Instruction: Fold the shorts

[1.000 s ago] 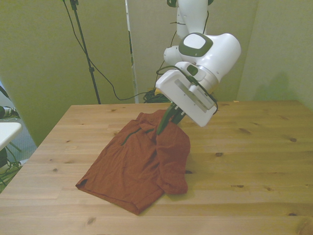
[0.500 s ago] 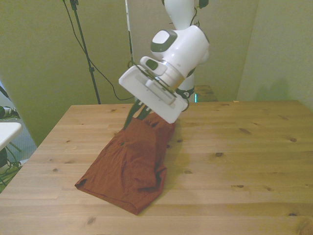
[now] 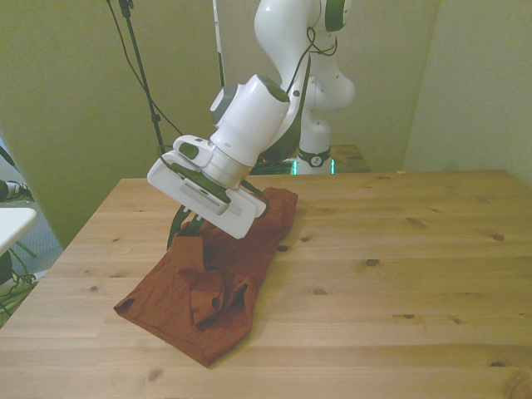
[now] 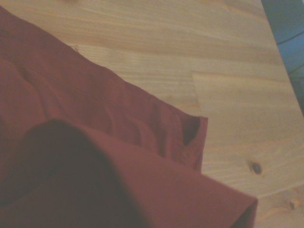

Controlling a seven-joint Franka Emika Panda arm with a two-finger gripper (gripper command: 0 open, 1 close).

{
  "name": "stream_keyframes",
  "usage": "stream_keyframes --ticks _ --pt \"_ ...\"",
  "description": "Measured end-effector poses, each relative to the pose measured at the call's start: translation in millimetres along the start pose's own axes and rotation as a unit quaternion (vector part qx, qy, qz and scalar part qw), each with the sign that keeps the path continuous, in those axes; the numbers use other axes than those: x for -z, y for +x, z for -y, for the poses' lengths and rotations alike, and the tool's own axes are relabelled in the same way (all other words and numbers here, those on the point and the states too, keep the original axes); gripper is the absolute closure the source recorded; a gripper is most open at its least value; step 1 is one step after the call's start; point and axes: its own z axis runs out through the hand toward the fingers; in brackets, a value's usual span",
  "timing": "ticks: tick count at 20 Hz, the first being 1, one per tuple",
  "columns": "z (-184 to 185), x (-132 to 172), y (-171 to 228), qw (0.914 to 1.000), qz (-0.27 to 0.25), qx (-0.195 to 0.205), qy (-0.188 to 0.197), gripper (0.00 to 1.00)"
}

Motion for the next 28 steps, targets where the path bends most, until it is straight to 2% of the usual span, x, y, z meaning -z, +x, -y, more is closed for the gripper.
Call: stream_keyframes --ticks 7,11,14,18,21,24,26,28 --pt "-59 -61 57 0.9973 0.021 -0.065 -0.026 0.00" --pt "-55 -56 65 0.9959 0.025 -0.086 -0.014 0.00" --pt "-32 -15 59 0.9949 0.052 -0.083 0.022 0.00" --pt "-2 73 15 0.9874 0.125 -0.055 0.080 0.00" --pt "-2 125 -34 0.9749 0.193 -0.027 0.109 0.00" --pt "-21 163 -83 0.9562 0.259 0.004 0.137 0.00" --pt "-39 189 -107 0.9461 0.286 0.026 0.150 0.00" --pt "-57 216 -129 0.9414 0.297 0.046 0.154 0.00"
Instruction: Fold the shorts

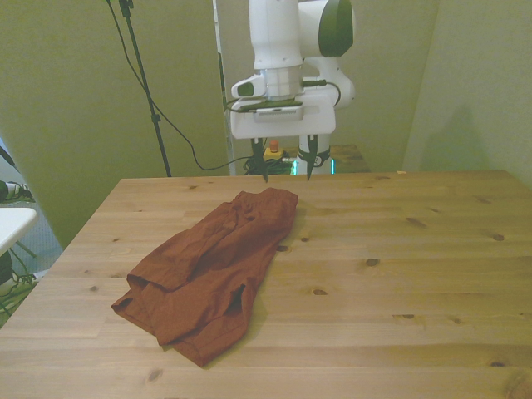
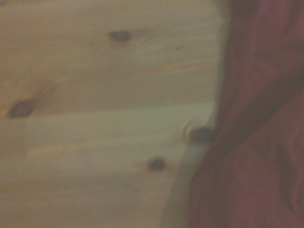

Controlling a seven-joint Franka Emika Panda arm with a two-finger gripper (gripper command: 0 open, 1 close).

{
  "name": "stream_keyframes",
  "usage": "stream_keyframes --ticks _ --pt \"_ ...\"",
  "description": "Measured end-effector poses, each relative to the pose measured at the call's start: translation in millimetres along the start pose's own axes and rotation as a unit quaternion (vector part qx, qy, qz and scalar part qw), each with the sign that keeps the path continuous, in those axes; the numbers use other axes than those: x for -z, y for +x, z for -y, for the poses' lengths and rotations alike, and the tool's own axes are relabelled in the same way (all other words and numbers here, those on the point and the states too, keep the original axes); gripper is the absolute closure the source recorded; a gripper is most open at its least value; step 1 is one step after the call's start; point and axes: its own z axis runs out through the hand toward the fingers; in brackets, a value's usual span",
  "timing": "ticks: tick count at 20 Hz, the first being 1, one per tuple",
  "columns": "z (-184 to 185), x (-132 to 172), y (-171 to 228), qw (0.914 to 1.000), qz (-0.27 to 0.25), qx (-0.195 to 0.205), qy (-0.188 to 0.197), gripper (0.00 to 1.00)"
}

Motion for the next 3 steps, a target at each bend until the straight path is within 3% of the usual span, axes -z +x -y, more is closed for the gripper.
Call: stream_keyframes --ticks 3 --pt "-15 21 -48 0.9997 0.004 0.024 0.001 0.00"
